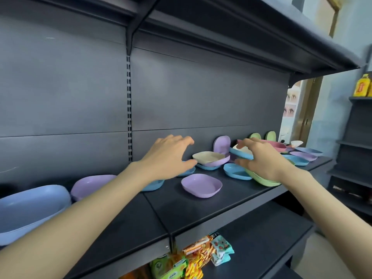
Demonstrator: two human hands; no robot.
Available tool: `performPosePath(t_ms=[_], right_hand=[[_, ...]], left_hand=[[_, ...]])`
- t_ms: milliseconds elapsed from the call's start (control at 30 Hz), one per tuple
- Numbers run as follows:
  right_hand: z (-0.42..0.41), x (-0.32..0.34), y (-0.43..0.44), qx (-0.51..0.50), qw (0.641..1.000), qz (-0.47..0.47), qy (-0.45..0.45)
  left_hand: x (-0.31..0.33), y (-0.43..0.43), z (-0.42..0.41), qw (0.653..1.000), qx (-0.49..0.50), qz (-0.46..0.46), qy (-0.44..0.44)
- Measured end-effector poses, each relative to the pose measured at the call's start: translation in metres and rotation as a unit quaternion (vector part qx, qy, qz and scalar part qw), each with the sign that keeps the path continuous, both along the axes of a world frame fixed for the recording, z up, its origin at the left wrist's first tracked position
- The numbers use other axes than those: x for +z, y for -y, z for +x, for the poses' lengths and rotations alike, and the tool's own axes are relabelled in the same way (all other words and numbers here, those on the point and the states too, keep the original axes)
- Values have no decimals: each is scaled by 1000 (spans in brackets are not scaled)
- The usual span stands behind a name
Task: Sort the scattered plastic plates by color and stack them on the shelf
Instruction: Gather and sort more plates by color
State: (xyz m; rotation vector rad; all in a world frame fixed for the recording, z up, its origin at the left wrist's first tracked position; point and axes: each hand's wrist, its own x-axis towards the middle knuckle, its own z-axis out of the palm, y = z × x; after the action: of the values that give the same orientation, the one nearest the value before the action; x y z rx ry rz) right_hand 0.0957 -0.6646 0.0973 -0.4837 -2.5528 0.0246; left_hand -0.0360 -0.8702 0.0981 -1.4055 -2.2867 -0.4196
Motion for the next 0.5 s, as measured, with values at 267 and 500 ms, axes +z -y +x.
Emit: performPosePath(t_ms=[267, 500], right_hand=[[-52, -2, -102, -9, 1000, -19, 7], [-99, 3, -199, -22, 1000, -21, 7]], left_hand=[[0, -106, -55, 1000, -7, -3, -28], [-4, -208, -103, 999, -18, -24, -20]])
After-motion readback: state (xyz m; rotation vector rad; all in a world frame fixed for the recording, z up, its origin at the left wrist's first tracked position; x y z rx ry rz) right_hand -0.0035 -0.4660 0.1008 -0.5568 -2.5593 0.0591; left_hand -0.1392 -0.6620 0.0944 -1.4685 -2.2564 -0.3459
